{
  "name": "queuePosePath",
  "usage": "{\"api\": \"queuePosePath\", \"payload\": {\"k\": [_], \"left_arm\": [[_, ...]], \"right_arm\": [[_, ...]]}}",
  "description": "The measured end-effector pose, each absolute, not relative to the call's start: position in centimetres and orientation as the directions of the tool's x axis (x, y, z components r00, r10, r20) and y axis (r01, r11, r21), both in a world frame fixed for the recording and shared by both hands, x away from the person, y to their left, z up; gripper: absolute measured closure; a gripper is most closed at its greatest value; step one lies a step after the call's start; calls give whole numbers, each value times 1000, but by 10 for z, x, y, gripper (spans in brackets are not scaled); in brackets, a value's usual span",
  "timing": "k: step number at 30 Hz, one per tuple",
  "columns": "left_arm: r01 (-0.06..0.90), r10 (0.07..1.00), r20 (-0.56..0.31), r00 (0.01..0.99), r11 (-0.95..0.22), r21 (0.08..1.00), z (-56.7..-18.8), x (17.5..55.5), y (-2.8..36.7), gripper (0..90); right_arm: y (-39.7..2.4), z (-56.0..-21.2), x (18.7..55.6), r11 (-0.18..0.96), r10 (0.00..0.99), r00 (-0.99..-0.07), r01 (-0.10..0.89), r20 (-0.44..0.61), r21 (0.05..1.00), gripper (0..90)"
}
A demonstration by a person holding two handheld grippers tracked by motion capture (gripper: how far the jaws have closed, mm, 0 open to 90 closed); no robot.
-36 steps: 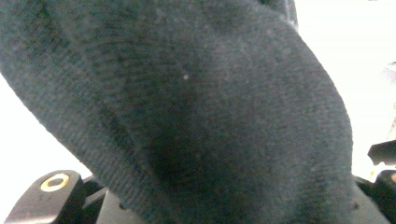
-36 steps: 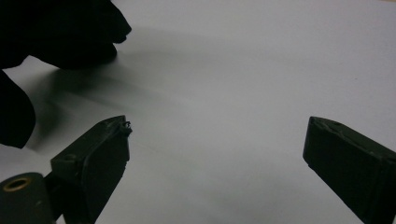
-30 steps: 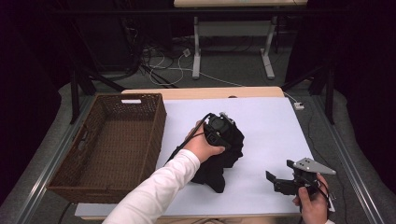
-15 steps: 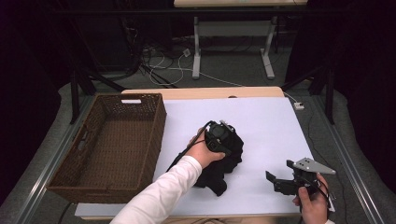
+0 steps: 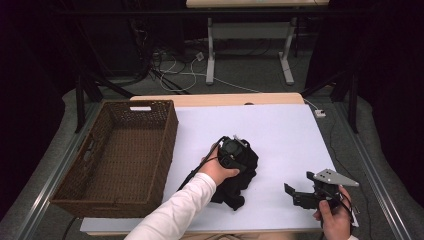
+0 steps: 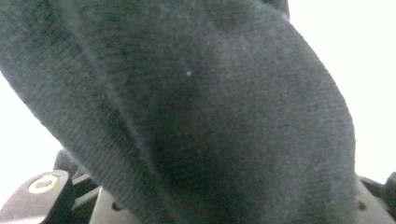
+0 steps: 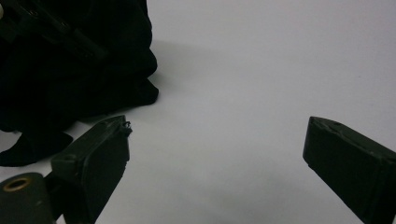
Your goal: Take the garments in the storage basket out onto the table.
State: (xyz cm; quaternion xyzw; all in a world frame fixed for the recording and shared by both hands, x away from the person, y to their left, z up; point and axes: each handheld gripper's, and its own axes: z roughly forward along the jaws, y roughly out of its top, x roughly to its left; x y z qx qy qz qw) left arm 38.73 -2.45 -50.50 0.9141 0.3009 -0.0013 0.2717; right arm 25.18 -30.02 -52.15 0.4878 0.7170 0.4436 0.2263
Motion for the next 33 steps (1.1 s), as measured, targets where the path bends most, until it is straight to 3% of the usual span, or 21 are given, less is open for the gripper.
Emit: {"api": "queuePosePath", "payload": {"k": [13,21,28,33], "left_arm": [[538,557,-134,819,-666,517,-516,384,-22,554],[558,574,-160,803,-631,539,-523,382,-18,533],[565,585,-162,795,-616,549,-524,382,-17,464],[566,593,-155,790,-609,555,-524,382,-17,347]], "right_arm": [[-300,-522,252,139,900,-424,504,104,852,65],[-301,-522,252,142,899,-426,506,102,851,65],[-300,-523,252,144,900,-425,506,100,851,66],[-300,-523,253,141,900,-423,505,102,851,66]]}}
